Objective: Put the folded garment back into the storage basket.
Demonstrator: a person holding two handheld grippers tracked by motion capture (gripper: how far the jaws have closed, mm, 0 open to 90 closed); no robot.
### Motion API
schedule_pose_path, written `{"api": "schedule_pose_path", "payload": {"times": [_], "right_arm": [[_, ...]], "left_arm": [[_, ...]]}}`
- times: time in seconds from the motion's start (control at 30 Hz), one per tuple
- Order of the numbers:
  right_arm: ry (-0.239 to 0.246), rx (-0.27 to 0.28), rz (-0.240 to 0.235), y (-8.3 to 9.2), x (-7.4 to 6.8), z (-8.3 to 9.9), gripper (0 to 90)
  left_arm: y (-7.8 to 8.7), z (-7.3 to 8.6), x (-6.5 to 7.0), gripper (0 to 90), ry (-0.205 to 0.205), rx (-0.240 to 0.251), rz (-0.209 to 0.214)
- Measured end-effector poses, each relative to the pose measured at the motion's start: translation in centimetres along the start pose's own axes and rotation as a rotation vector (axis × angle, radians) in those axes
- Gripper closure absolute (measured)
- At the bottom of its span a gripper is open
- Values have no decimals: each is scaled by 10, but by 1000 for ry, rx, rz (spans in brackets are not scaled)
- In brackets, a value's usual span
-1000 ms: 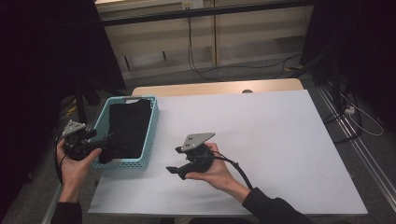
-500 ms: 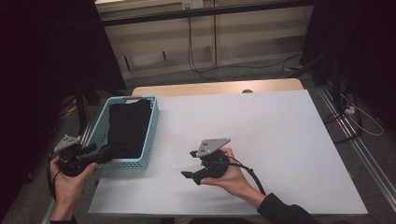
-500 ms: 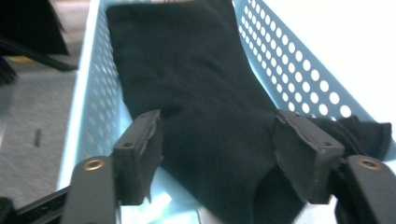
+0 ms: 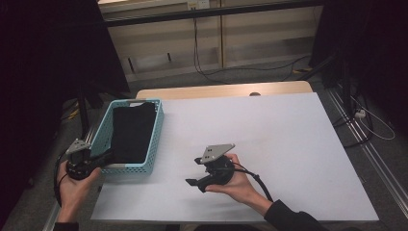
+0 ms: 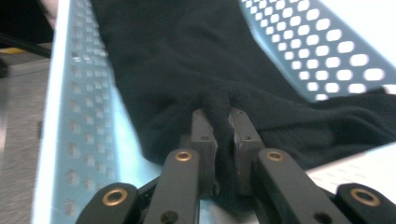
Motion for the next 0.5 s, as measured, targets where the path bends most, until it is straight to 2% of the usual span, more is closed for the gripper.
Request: {"api": "schedule_pose_path", "payload": {"times": [0.13, 0.23, 0.3, 0.43, 0.5], "right_arm": [[0, 2, -1, 0, 0, 0, 255], [-1, 3, -3, 0, 0, 0, 254], [-1, 3, -2, 1, 0, 0, 254], [-1, 4, -2, 1, 0, 0, 254], [0, 3, -2, 1, 0, 0, 254]], "left_arm": [[-5, -1, -10, 832, -5, -25, -2], [-7, 0, -18, 833, -15, -34, -23], [-8, 0, -21, 832, -20, -39, -16], [-8, 3, -27, 832, -33, -60, -51], [-7, 5, -31, 832, -28, -60, -48]]}}
Point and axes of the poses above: each handheld gripper's, and its own axes: y roughly backward along the jaws, z roughly out of its underside, x roughly to its right, the point moved 3 cm from there along -y, roughly forward along the jaws, and after that the axes turned 4 degrees about x, right-handed, at the moved point
